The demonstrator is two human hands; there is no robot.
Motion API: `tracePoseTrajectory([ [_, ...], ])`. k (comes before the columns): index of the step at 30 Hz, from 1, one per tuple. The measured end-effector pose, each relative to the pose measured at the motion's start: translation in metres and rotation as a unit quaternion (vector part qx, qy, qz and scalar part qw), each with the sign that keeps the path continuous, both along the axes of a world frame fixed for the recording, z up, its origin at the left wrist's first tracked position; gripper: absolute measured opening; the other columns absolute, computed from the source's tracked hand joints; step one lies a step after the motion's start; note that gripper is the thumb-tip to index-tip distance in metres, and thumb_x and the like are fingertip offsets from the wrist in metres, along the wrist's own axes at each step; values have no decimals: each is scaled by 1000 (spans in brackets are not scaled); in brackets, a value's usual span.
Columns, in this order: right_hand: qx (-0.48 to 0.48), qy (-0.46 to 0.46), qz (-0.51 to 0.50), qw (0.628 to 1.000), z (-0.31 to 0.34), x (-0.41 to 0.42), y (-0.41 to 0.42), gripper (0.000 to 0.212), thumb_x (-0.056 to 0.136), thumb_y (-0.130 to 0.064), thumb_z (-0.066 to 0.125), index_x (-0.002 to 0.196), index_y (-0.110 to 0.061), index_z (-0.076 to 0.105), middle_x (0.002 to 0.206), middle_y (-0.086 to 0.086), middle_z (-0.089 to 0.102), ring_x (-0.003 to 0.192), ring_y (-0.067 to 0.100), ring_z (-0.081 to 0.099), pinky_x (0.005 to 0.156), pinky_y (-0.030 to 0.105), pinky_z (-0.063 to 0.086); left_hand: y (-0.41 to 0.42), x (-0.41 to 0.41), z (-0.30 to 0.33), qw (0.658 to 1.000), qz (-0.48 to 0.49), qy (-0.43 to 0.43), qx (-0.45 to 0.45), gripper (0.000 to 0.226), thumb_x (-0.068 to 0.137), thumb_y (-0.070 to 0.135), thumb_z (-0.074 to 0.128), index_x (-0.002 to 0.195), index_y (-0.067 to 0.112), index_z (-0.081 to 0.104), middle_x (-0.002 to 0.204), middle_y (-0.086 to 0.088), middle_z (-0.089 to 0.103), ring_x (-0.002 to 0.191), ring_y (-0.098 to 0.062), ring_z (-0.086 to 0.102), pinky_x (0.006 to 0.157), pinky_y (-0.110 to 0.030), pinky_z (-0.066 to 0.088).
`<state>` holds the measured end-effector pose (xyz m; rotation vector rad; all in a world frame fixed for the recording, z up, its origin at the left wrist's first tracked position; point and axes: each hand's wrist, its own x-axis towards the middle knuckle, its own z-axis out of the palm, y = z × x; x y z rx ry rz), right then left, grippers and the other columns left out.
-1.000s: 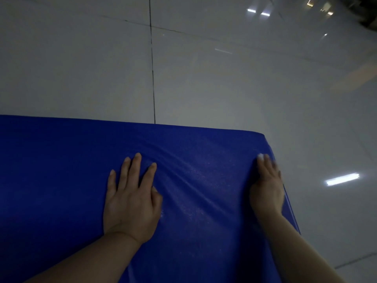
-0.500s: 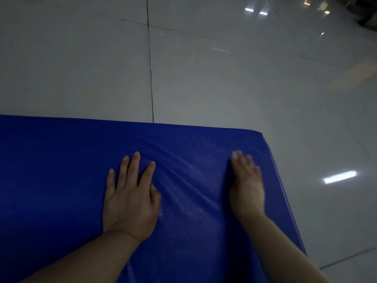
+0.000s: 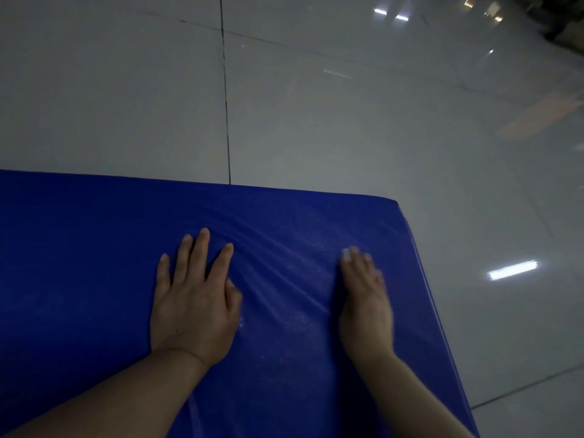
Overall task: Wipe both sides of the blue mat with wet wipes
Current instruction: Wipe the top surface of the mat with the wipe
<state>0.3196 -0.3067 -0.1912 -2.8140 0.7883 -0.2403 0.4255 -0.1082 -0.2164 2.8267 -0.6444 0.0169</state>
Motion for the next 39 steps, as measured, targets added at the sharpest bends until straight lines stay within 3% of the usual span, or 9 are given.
tracePoseTrajectory([
  [4, 27, 4, 201, 979, -9, -5, 36, 69, 79, 8, 34, 143, -17, 38, 150, -2, 34, 143, 14, 23, 118, 31, 13, 0, 0, 2, 1000, -2, 2, 3, 57, 90, 33, 28, 140, 15, 48, 152, -15, 34, 140, -31, 29, 113, -47, 11],
  [7, 18, -13, 50, 999, -6, -30, -23, 85, 69, 26, 45, 143, -16, 38, 148, 1, 35, 140, 22, 30, 117, 42, 22, 0, 0, 1, 1000, -1, 5, -3, 57, 91, 33, 27, 140, 15, 48, 152, -14, 34, 140, -31, 30, 114, -48, 12],
  [9, 38, -12, -126, 991, 4, -46, -59, 82, 75, 26, 43, 144, -17, 31, 151, 4, 30, 141, 22, 24, 116, 47, 23, 0, 0, 0, 1000, -1, 7, -7, 57, 91, 33, 27, 140, 15, 48, 152, -14, 34, 140, -31, 30, 114, -48, 12],
  [11, 55, -13, -192, 980, 8, -50, -58, 79, 80, 22, 40, 145, -21, 27, 154, 2, 25, 143, 18, 17, 117, 45, 20, 0, 0, -1, 1000, -2, 12, -9, 57, 91, 34, 26, 139, 15, 49, 152, -14, 34, 140, -32, 30, 114, -48, 12],
  [16, 43, 2, 95, 995, -12, -38, 31, 64, 84, 2, 35, 145, -20, 32, 152, -7, 29, 143, 10, 18, 118, 32, 15, 0, 1, 0, 1000, 0, 19, -5, 58, 91, 34, 26, 140, 15, 48, 153, -14, 33, 141, -31, 29, 114, -47, 9],
  [27, 72, 7, 76, 994, -12, -35, 38, 58, 89, -25, 14, 146, -26, 24, 153, -18, 16, 143, -4, 0, 117, 18, -2, 6, -1, 11, 996, -13, 61, -68, 47, 96, 24, 38, 140, 14, 49, 157, -13, 26, 146, -28, 19, 119, -45, 7],
  [30, 71, -3, 77, 994, -13, -35, 37, 56, 92, -17, 21, 146, -24, 30, 152, -17, 17, 143, 0, 4, 116, 17, -3, 31, -33, 19, 993, -54, 69, -73, 42, 96, 16, 42, 137, 14, 53, 156, -12, 26, 145, -26, 20, 119, -41, 7],
  [35, 72, -8, 69, 995, -11, -35, 38, 57, 91, -7, 35, 146, -22, 34, 151, -16, 17, 143, 3, 9, 116, 16, -3, 70, -99, 8, 989, -134, 51, 20, 55, 101, 34, 12, 139, 17, 47, 154, -12, 30, 140, -25, 28, 115, -44, 7],
  [39, 73, 5, 85, 994, -3, -30, 40, 63, 93, -2, 36, 150, -23, 19, 150, -18, 1, 141, 1, -3, 114, 18, -5, 70, -94, 3, 990, -137, 30, 32, 55, 91, 31, 28, 140, 15, 46, 153, -14, 32, 139, -26, 29, 115, -42, 7],
])
